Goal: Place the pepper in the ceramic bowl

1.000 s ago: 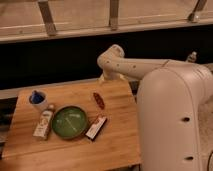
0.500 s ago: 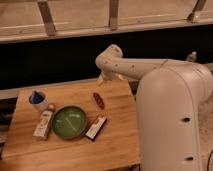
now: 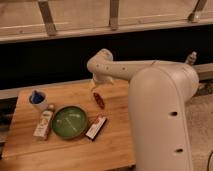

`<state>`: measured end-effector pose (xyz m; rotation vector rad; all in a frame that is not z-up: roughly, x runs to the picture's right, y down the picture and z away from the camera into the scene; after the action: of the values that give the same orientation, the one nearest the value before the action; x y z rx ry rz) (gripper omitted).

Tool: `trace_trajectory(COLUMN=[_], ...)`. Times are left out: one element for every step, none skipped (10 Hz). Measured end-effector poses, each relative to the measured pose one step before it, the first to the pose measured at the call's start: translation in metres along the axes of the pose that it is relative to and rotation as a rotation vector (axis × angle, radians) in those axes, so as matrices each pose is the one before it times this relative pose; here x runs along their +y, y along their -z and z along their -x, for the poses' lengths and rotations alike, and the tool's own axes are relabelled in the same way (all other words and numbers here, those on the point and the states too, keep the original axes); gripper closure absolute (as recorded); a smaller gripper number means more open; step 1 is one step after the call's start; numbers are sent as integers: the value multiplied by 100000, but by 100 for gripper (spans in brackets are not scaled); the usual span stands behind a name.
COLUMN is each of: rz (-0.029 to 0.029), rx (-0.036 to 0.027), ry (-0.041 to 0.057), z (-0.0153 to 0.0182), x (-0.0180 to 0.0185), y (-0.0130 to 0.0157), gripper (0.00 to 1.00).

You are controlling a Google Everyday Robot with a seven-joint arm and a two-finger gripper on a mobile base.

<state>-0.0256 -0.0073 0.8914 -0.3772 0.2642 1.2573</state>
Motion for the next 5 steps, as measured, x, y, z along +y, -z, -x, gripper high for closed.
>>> trace_trajectory(rz=[754, 807, 1027, 781, 806], rx=[854, 1315, 1149, 1026, 1969], ry=[710, 316, 296, 144, 675], z=[-73, -215, -220, -215, -402], x=[588, 233, 261, 202, 480], y=[-591, -874, -817, -458, -783], gripper=[20, 20, 20, 20, 20])
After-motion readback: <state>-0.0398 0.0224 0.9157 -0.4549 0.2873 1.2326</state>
